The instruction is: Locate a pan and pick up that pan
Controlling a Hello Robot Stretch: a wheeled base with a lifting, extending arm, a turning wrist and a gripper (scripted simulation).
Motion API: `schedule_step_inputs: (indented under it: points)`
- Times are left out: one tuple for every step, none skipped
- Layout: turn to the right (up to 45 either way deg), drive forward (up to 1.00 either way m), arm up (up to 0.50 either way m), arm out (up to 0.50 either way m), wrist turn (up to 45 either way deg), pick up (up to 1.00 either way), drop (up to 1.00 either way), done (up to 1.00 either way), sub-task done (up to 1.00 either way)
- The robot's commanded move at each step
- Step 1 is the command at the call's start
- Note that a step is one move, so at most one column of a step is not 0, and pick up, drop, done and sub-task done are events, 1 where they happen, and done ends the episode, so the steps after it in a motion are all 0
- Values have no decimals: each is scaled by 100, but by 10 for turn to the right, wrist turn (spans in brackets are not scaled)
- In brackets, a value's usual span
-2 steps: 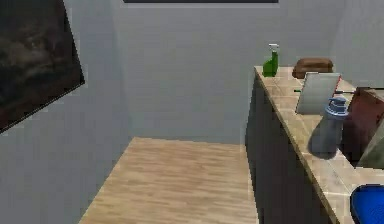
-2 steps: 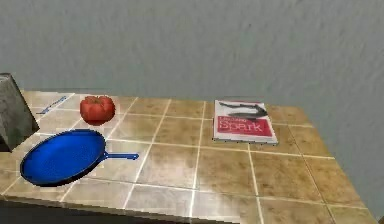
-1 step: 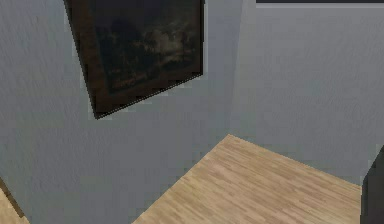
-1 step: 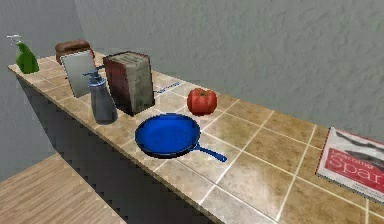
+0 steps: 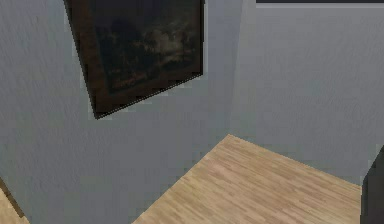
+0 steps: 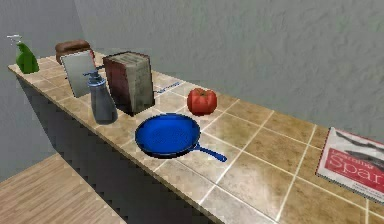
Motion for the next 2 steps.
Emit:
schedule_step_inputs:
  points:
    - [0, 0, 38, 0, 0, 0, 0, 0, 0]
    - [0, 0, 0, 20, 0, 0, 0, 0, 0]
